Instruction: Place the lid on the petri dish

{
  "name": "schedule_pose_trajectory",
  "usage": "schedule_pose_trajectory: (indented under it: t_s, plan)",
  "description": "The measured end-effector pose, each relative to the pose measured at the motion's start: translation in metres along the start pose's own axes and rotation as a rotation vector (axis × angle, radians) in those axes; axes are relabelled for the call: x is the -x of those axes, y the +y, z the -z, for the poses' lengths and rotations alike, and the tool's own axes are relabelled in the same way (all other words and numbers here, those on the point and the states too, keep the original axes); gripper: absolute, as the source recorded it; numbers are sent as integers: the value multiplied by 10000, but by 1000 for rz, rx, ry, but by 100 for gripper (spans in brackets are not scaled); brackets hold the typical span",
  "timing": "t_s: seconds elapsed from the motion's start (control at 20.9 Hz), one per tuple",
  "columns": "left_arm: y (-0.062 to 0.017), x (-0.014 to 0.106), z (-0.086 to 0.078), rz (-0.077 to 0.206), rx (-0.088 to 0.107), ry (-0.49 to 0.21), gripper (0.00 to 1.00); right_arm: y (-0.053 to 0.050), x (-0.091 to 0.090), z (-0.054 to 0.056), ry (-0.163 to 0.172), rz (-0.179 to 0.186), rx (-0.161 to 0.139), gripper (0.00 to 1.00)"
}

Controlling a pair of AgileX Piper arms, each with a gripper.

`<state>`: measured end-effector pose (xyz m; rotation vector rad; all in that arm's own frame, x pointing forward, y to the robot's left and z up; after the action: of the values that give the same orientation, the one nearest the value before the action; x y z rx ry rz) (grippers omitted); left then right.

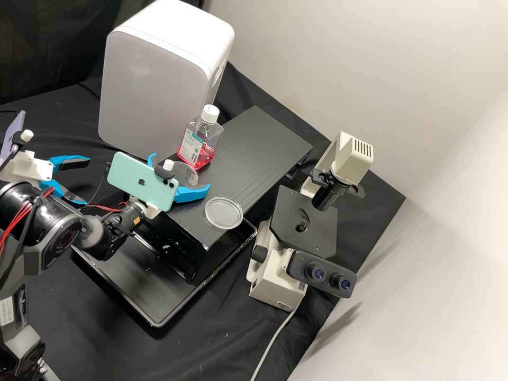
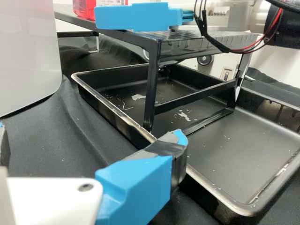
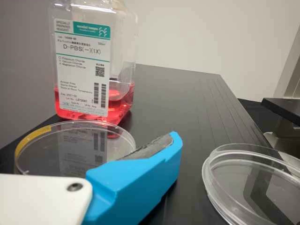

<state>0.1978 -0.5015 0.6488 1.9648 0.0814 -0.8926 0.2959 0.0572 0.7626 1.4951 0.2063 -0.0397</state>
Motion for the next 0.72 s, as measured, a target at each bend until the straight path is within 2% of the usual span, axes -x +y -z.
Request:
schedule_pose_trajectory:
  t_s: [0.43,0.57,0.72]
  plan:
    - [0,0,0,0,0,0,100,1,-19,-18,-5,-1,0,100]
    - [0,0,0,0,0,0,100,-2,-21,-26,-8,0,-18,100]
    - [0,0,0,0,0,0,100,3,-21,-32,-6,2,-18,100]
